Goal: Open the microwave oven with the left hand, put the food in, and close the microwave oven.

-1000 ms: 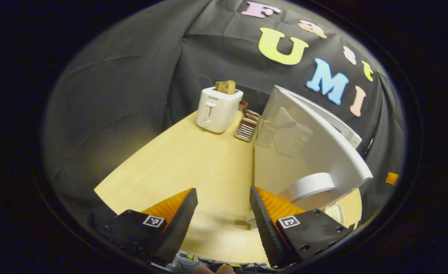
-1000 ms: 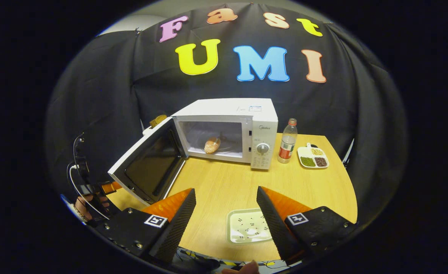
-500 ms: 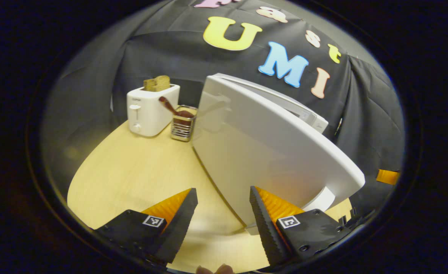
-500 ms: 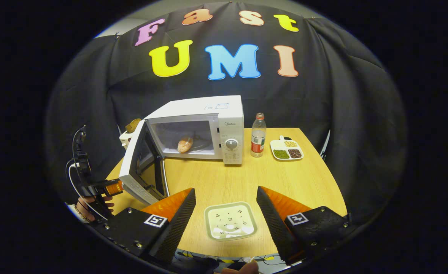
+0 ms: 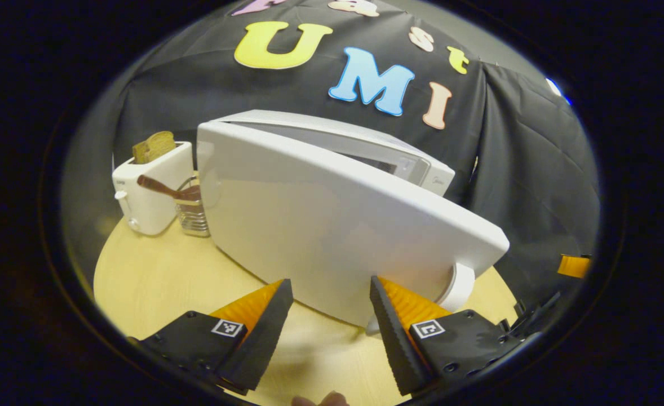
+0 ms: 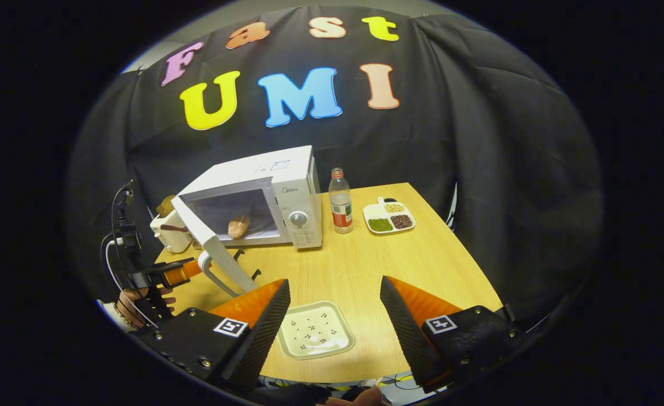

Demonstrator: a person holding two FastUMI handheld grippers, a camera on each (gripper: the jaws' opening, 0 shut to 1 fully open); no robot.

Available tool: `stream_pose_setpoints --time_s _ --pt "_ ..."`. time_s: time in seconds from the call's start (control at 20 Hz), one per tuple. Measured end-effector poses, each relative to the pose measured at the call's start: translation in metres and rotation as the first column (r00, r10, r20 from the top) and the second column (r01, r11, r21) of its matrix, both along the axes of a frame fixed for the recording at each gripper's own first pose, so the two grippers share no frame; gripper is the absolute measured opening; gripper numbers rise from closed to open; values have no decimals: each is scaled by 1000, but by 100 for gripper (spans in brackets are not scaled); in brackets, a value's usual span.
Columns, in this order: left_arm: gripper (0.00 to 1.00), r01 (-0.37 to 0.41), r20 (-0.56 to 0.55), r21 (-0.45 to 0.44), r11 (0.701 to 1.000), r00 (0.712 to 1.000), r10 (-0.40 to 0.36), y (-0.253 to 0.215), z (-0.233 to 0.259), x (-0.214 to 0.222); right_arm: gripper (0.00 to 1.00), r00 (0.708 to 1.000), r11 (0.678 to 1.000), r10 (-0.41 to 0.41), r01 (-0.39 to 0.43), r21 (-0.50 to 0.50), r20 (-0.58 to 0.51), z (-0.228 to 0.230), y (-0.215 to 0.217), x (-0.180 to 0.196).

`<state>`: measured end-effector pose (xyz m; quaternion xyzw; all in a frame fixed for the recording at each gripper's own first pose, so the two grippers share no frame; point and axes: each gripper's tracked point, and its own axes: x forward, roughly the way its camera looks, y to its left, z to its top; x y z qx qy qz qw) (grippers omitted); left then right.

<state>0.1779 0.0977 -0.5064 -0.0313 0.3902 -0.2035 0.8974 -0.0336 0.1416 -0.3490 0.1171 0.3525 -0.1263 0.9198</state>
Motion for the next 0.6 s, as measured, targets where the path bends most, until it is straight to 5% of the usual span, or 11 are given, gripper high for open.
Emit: stream_pose_setpoints --time_s 0.05,0.6 --pt "87 6 6 1 1000 1000 -6 -8 -2 9 98 1000 1000 -9 9 4 -3 -2 -4 1" --pt "93 22 56 6 1000 998 -22 -62 -19 94 98 995 996 -94 94 -5 -39 -8 -36 -8"
